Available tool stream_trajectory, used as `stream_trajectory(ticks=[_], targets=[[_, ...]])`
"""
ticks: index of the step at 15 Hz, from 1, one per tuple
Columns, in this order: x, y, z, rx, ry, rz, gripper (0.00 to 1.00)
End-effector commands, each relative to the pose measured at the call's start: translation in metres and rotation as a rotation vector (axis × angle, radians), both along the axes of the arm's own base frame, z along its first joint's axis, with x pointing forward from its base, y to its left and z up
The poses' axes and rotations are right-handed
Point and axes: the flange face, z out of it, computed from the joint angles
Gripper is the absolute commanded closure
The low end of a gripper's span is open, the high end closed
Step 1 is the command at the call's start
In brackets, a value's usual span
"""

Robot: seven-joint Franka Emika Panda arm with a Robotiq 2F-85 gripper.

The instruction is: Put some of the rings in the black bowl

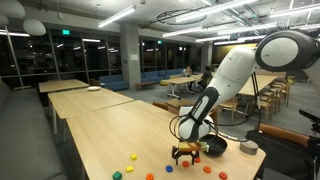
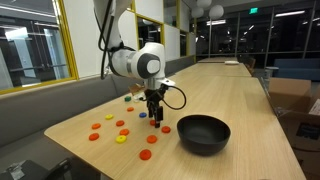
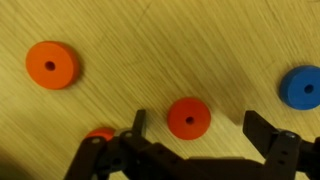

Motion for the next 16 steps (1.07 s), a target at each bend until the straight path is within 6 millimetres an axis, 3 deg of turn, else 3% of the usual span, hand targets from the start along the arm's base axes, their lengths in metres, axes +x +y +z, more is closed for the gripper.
stream_trajectory(ticks=[1, 2, 3, 4, 11, 16], targets=[[-0.001, 0.001, 0.003, 0.004, -0.019, -0.01, 0.0], [-0.001, 0.001, 0.003, 0.003, -0.018, -0.01, 0.0], [-0.001, 0.0, 0.004, -0.002, -0.019, -0.009, 0.08], [-0.001, 0.001, 0.004, -0.006, -0.018, -0.004, 0.25], [0.002, 0.003, 0.012, -0.004, -0.022, 0.003, 0.8], [-0.002, -0.009, 0.03, -0.033, -0.037, -0.031, 0.83]])
